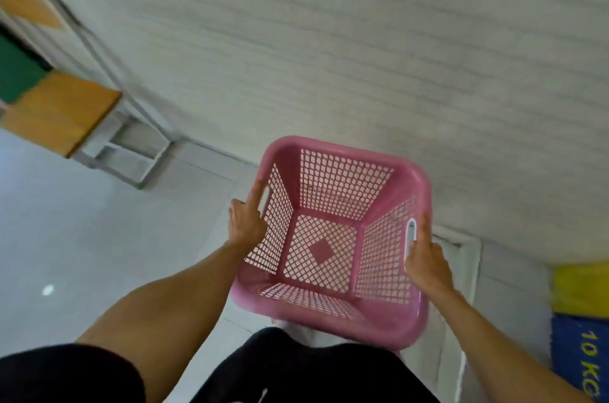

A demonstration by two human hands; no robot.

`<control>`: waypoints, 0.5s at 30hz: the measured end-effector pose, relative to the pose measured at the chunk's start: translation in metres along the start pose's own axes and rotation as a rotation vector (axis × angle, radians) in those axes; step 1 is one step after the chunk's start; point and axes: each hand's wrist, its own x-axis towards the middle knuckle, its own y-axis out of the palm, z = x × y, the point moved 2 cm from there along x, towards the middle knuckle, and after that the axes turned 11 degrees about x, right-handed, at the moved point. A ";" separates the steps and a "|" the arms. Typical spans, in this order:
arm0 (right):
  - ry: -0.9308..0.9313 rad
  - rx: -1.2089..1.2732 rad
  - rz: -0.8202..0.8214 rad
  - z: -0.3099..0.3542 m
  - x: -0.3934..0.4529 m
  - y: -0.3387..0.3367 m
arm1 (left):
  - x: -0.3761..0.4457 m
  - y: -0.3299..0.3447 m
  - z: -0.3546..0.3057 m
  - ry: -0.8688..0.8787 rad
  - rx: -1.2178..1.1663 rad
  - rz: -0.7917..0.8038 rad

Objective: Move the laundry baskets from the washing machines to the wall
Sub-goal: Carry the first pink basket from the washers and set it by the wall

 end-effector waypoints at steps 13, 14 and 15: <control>-0.400 -0.069 0.153 0.272 0.020 0.139 | 0.023 -0.103 0.250 -0.342 -0.180 -0.202; -0.410 -0.076 0.176 0.287 0.024 0.150 | 0.029 -0.108 0.262 -0.355 -0.191 -0.211; -0.418 -0.079 0.197 0.299 0.026 0.161 | 0.034 -0.111 0.274 -0.365 -0.199 -0.220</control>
